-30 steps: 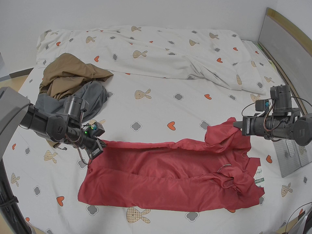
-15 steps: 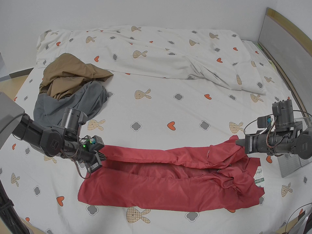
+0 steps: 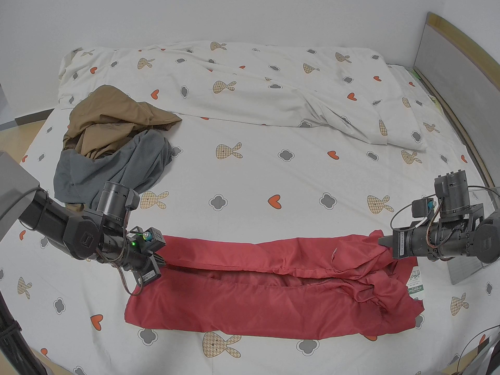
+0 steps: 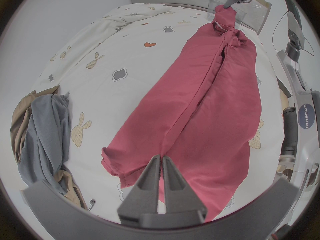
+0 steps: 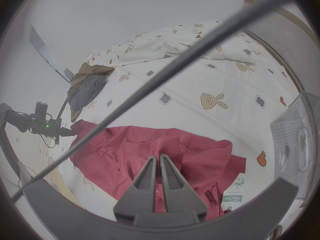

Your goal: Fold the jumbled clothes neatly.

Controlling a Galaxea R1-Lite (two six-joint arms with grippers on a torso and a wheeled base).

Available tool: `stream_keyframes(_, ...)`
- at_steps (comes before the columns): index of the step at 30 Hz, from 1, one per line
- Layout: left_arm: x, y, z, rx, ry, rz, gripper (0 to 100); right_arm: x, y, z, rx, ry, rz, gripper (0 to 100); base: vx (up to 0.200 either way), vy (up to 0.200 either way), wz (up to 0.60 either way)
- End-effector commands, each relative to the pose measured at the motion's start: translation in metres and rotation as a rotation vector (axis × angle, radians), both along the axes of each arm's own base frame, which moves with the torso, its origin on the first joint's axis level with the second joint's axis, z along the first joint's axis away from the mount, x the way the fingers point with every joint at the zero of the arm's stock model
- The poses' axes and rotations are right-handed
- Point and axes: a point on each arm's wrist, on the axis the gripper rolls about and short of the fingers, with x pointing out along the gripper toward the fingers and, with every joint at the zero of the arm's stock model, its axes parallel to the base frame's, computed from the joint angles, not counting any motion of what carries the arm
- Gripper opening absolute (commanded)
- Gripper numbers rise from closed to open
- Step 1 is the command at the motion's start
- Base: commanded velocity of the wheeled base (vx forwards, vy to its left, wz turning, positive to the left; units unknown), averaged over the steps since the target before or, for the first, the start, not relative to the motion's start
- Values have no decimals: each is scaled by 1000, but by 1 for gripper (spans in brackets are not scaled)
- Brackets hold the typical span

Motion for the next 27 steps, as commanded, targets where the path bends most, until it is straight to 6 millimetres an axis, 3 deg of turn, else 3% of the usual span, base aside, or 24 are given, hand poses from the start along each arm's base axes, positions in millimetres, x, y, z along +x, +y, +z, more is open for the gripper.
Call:
stream_keyframes(1, -3, -1, -2, 3, 10, -3, 0, -1, 0, -4, -5, 16, 1, 0, 0, 0, 0)
stream_keyframes(13, -7, -6, -9, 12, 37, -26, 0, 0, 0, -4, -4, 18, -2, 0, 0, 0, 0)
stream_keyframes(21, -11, -5, -14, 17, 58, -26, 0, 8, 0, -18, -61, 54, -52, 0, 0, 0, 0)
stream_keyframes(22, -11, -5, -13, 17, 56, -26, 0, 8, 0, -17, -60, 52, -56, 100, 0, 0, 0)
stream_keyframes(23, -11, -5, -13, 17, 56, -26, 0, 8, 0, -17, -58, 52, -56, 100, 0, 0, 0)
stream_keyframes(24, -11, -5, -13, 18, 55, -26, 100, 9, 1, -17, -56, 49, -55, 100, 0, 0, 0)
stream_keyframes(27, -12, -4, -10, 15, 48, -24, 100, 8, 0, -15, -52, 44, -53, 100, 0, 0, 0)
